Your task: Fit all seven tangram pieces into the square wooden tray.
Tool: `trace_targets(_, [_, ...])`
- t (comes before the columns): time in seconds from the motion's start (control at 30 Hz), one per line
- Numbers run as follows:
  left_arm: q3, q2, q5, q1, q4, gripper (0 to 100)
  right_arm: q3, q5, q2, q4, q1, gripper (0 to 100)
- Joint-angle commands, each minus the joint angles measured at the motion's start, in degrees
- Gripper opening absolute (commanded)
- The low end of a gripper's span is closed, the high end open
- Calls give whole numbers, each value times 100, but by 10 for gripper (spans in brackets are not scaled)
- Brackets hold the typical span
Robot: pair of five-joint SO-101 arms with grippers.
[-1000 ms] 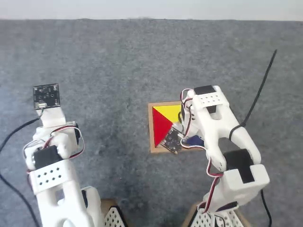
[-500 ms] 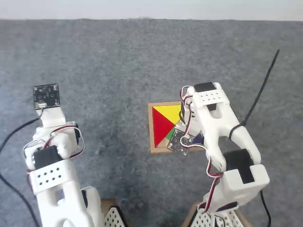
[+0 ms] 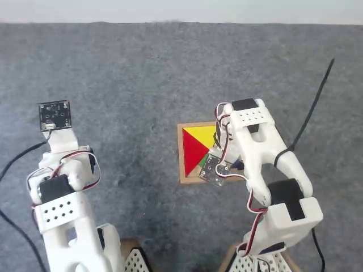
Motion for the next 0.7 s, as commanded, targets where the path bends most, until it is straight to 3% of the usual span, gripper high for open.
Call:
trace_targets(0.0, [-180,-123,-53,0,-105,91,-290,-97,-163,-92,13,209])
trace_targets(0.2, [-180,-123,-53,0,-114,91,-299,-167,-180,-101,75,209])
trace_targets(0.3, [-180,-123,-53,0,-123,91,-712,-826,-189,-92,180,208])
trace_targets(0.43, [-180,-123,-53,0,-132,91,-1697,-3429,-303,-57,382,197])
trace_targets(0.57, [-180,-158,-26,0,-141,91,-2189,-6154,-892,-4,664,13])
trace_targets(0.67, [-180,-176,114,35,-149,91,-2110,-8273,-1640,127,884,29])
